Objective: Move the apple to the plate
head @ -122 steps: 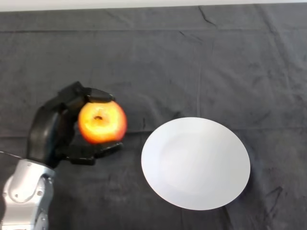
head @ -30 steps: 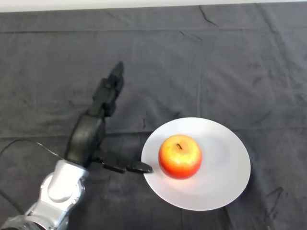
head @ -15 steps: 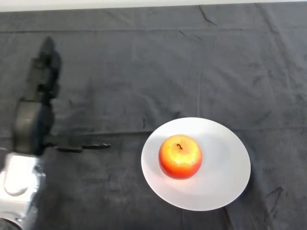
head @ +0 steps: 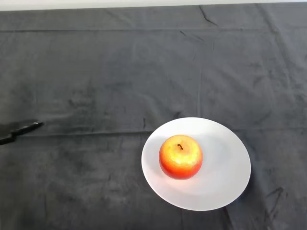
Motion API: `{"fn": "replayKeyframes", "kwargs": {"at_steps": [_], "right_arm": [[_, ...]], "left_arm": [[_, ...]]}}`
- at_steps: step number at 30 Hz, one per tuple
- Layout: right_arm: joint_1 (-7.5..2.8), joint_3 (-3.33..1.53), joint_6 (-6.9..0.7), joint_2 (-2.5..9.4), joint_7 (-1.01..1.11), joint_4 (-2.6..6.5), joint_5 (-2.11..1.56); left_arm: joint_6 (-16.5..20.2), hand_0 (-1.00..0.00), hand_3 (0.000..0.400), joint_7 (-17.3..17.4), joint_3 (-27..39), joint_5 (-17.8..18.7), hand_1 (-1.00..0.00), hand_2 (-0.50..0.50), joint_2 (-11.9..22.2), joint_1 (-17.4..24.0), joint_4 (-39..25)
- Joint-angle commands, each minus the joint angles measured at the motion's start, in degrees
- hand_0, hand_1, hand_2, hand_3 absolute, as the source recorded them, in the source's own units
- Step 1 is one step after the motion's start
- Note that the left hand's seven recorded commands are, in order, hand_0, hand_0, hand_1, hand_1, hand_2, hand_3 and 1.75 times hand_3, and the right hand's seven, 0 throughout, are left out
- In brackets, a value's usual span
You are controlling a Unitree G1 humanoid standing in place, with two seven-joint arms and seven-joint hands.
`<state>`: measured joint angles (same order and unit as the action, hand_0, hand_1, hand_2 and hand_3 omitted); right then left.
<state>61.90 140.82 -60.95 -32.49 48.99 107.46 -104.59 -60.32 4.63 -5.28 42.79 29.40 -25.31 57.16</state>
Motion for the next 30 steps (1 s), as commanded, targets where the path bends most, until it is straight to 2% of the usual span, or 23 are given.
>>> {"fn": "replayKeyframes", "kwargs": {"at_steps": [1,20,30], "right_arm": [[0.16,0.35,-0.37,-1.22,-0.11,-0.32,0.00],[0.15,0.35,-0.47,-1.22,-0.03,-0.26,0.00],[0.15,0.35,-0.53,-1.22,0.03,-0.23,0.00]], "left_arm": [[-0.9,0.00,0.000,0.9,2.7,1.3,0.00,0.00,3.2,1.6,2.4],[1.3,0.00,0.000,6.8,18.6,11.1,0.00,0.00,8.0,2.5,10.7],[5.9,0.00,0.000,9.1,28.6,18.0,0.00,0.00,11.3,4.4,13.1]]}}
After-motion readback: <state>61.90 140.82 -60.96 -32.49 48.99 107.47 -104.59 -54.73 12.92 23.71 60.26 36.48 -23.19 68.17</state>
